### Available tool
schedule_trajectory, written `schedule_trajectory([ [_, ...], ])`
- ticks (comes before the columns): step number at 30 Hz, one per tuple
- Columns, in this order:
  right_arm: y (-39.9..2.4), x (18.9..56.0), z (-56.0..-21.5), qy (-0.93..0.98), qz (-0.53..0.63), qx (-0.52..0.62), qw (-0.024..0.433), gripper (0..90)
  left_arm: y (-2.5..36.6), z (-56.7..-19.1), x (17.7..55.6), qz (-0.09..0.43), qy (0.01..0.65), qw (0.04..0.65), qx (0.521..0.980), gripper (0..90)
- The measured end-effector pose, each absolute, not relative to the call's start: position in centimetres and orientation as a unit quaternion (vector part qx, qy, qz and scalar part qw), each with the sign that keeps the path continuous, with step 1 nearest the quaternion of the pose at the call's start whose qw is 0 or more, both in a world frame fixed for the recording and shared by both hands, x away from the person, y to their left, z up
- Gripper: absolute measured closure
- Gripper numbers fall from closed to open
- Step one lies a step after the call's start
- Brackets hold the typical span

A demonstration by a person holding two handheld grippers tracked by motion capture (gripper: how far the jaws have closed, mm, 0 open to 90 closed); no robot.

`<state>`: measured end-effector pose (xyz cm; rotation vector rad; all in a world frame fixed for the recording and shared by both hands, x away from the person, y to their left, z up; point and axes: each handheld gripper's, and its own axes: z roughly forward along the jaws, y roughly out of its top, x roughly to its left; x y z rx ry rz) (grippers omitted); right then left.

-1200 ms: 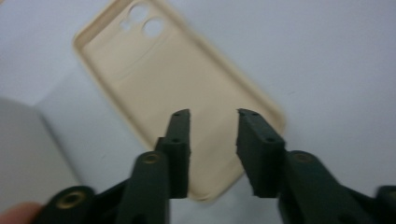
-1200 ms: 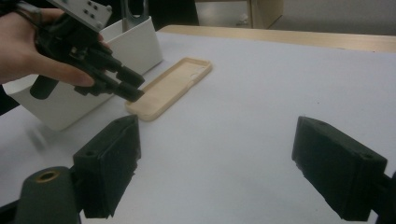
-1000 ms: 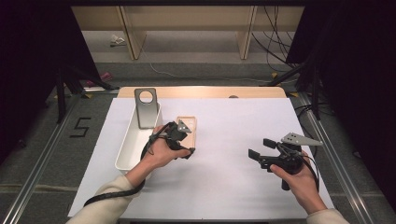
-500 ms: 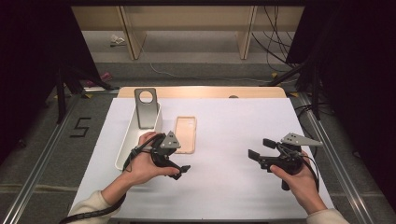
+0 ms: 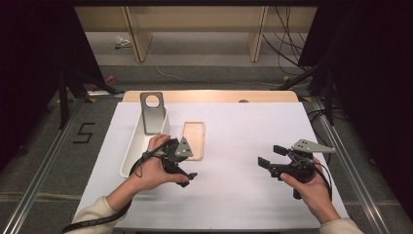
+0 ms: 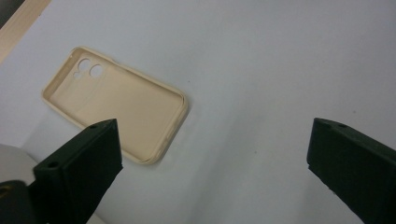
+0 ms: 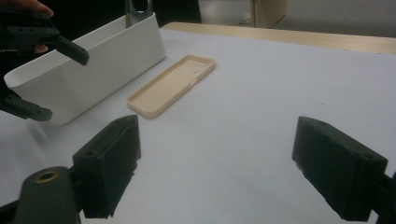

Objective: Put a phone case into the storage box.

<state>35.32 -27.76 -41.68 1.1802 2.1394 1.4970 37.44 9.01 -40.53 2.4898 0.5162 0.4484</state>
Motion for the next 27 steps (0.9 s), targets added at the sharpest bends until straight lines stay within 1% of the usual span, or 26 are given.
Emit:
schedule_trajectory([
  [4,-27.8,35.3,-41.7,0.74,0.517,0.408,0.137,16.4,8.1,-40.3,37.8,0.16,0.169,0.255,0.939,6.4],
  [10,-27.8,35.4,-41.7,0.739,0.517,0.409,0.137,16.4,6.7,-40.3,38.9,0.193,0.141,0.206,0.949,13.6],
  [20,-27.8,35.3,-41.7,0.74,0.517,0.409,0.136,16.4,5.5,-42.1,40.8,0.227,0.086,0.121,0.962,15.2],
  [27,-27.8,35.3,-41.7,0.74,0.517,0.409,0.136,16.4,4.5,-43.2,41.9,0.22,0.073,0.096,0.968,16.1],
])
